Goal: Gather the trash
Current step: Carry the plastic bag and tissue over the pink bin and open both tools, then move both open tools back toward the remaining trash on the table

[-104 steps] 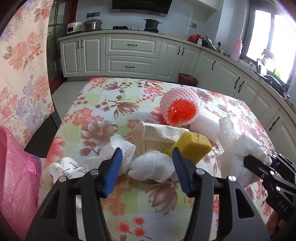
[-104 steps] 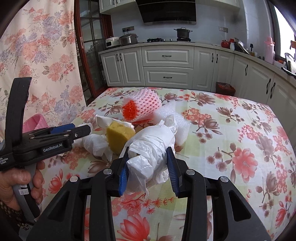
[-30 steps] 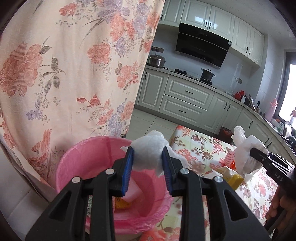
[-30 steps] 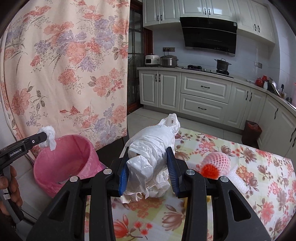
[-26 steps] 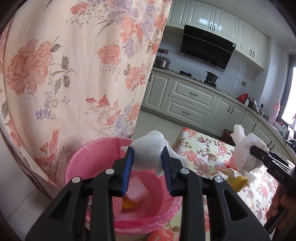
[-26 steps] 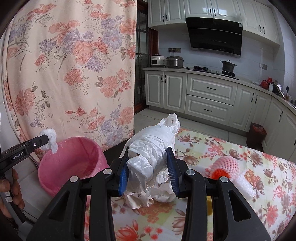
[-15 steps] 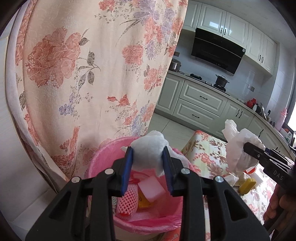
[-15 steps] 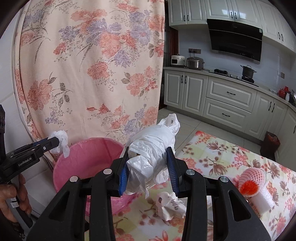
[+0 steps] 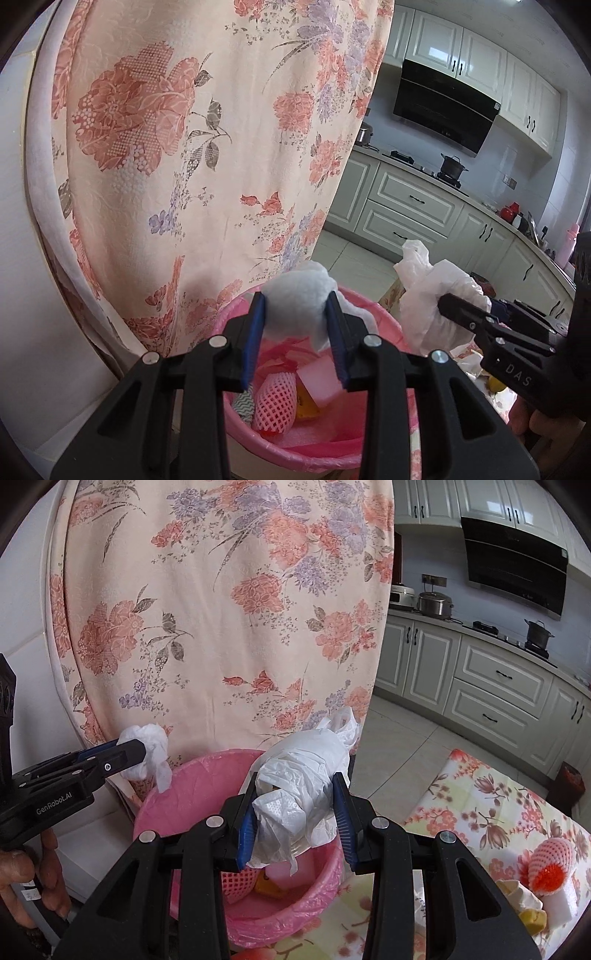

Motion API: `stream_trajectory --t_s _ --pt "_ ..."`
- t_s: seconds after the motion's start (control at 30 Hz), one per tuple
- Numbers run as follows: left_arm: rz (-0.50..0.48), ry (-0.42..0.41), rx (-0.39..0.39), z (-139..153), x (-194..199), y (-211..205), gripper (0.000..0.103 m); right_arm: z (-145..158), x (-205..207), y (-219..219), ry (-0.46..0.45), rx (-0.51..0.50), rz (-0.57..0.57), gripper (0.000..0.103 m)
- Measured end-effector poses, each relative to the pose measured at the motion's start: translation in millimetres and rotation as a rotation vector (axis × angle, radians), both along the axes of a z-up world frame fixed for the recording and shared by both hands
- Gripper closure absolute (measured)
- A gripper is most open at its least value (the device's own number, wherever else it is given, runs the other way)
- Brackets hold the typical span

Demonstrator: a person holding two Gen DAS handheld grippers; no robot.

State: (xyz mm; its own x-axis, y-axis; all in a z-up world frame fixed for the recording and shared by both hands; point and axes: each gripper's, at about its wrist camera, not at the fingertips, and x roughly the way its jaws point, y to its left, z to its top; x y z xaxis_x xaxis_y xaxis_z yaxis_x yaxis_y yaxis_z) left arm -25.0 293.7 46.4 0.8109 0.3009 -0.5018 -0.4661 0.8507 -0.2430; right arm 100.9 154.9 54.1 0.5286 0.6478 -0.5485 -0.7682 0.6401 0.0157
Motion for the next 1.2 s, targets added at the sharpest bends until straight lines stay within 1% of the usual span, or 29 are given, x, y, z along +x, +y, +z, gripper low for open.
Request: stream_trajectory --t_s 0.07,0.2,0.43,0.5,0.6,0.63,0.67,0.7,0.73,0.97,1.2 --pt "0.006 -0.003 -0.005 -0.3 -1.5 2.9 0.070 -2.7 1.2 7.3 0.007 -0.006 0.006 0.066" --pt "0.012 -0.002 -0.008 -1.5 -4.2 5.9 0.070 -5.9 1.3 15.4 0.005 -0.011 0.018 0.059" --pt "0.013 0.001 -0.011 -3.4 -5.5 6.1 0.070 -8.9 2.7 19.9 0.002 -0.024 0.019 0.058" --pt "0.013 0.001 -0.012 -3.6 -5.4 6.2 0.070 -8.6 4.5 14.7 0.007 -0.015 0.006 0.052" --pt "0.007 0.004 -0.012 -3.8 -2.9 5.0 0.070 -7.5 8.3 5.9 0.005 -0.010 -0.016 0.049" --pt "0.006 0.004 -0.012 -3.3 -1.7 4.2 0.066 -7.2 9.7 2.3 0.005 -0.008 -0.026 0.048" --pt "0.004 0.005 -0.012 -3.3 -1.0 2.9 0.058 -7.1 10.9 -0.4 0.003 -0.009 -0.034 0.047" --pt "0.004 0.006 -0.011 -3.1 -0.5 1.5 0.055 -7.4 12.4 -3.5 0.003 -0.009 -0.042 0.046" --pt "0.001 0.005 -0.009 -2.8 0.2 0.0 0.054 -7.8 13.9 -6.6 0.007 -0.006 -0.046 0.046" --pt "-0.012 0.005 -0.003 -0.4 4.1 -9.2 0.053 -10.1 18.5 -23.6 0.018 0.001 -0.075 0.045" --pt "-0.035 0.008 0.004 2.0 9.9 -23.0 0.053 -8.3 16.8 -48.8 0.006 0.019 -0.114 0.041"
